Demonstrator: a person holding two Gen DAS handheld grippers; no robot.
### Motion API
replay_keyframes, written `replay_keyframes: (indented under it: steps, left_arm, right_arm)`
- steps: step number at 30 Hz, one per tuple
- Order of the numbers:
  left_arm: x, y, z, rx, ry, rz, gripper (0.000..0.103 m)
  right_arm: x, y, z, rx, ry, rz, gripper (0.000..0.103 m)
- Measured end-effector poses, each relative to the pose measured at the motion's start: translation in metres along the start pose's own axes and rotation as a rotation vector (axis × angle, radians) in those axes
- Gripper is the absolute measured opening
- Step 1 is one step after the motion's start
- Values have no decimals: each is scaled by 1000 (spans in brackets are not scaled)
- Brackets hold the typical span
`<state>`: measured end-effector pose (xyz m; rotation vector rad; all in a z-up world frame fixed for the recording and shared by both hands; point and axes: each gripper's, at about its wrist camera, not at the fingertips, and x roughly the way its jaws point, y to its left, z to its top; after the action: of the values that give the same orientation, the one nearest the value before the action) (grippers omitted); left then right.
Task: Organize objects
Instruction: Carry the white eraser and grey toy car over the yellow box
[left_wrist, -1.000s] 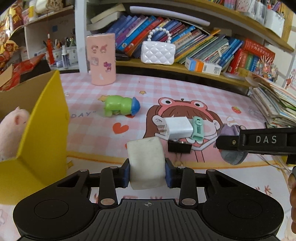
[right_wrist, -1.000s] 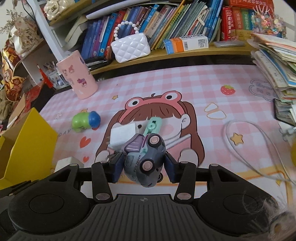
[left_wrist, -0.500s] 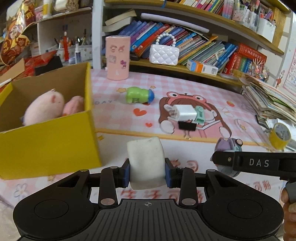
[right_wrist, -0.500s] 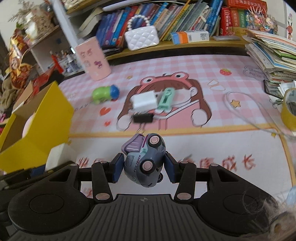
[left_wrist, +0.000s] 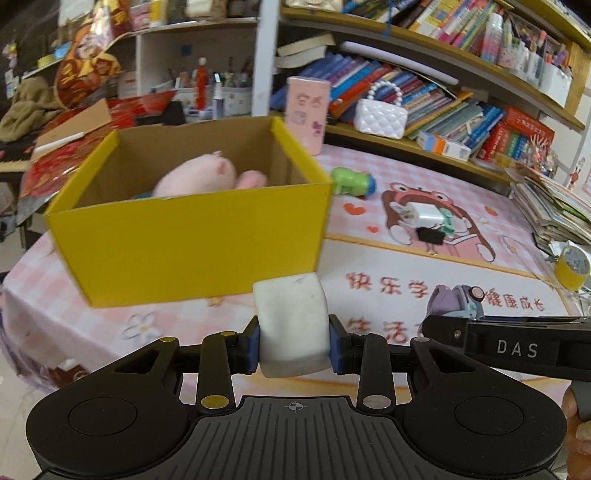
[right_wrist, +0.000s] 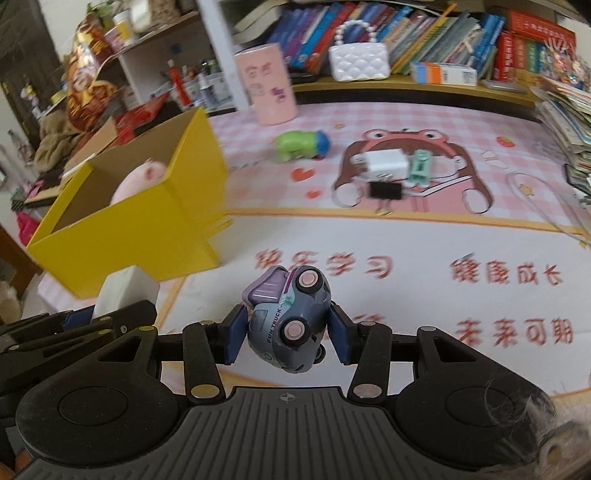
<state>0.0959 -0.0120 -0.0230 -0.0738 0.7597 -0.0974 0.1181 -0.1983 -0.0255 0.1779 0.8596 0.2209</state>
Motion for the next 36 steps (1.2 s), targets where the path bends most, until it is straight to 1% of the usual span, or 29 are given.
replay_keyframes:
  steps: [10, 25, 30, 36]
  left_arm:
    - [-28, 38, -21, -5, 1, 29, 33]
    - [-60, 76, -37, 3, -44, 42, 33]
    - [-68, 85, -35, 15, -74, 45, 32]
    - [-73, 91, -20, 1, -125, 27, 32]
  right_arm:
    - [-2, 51, -24, -29, 18, 37, 44]
    - [-11, 99, -45, -49, -16, 50, 44]
    - [-15, 110, -47, -44, -42, 45, 44]
    - [-23, 120, -38, -66, -99, 37, 44]
